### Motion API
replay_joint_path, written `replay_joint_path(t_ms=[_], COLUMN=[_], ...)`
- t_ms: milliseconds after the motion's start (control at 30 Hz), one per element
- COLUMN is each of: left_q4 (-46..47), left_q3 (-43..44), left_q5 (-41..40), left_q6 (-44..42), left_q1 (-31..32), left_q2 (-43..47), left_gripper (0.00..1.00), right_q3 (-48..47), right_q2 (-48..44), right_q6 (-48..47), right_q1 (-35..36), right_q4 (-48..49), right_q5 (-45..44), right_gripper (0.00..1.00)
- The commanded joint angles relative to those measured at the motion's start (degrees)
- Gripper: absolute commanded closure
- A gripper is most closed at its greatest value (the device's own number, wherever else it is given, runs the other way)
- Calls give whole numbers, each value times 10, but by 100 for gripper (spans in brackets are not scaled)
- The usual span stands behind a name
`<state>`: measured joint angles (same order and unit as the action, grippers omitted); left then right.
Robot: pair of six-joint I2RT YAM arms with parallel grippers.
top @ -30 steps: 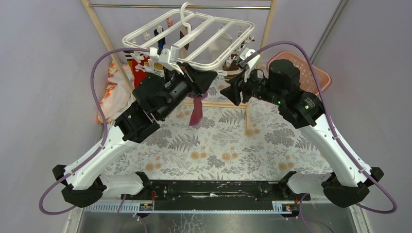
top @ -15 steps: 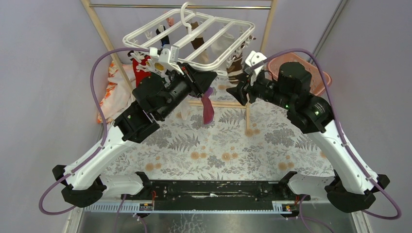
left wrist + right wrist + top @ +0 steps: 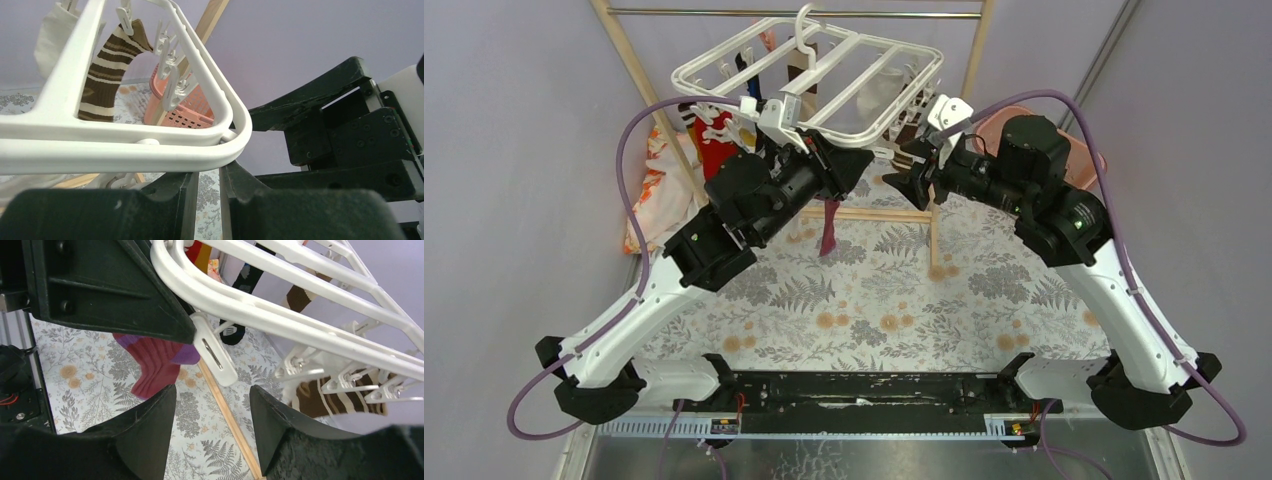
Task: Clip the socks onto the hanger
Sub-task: Open the clamp at the hanger.
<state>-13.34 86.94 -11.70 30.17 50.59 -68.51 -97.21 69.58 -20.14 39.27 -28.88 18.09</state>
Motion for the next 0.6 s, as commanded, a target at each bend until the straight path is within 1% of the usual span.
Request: replay_joint_path(t_ms=[0,433,567], left_q4=[-4,-11,-12], left_q3=[27,14,12], left_q5=[8,22,24], left_q6=[-10,1,5], left_q1=[0,0,0], left_q2=[-8,2,4], left_gripper=[100,100,100], right_q3=[-30,-57,-69], right_q2=[12,47,61], right_q6=[-1,-20,-17], right_q1=[3,3,3], right_q4=[20,18,14], right_q5=[31,29,39], right_gripper=[37,38,49])
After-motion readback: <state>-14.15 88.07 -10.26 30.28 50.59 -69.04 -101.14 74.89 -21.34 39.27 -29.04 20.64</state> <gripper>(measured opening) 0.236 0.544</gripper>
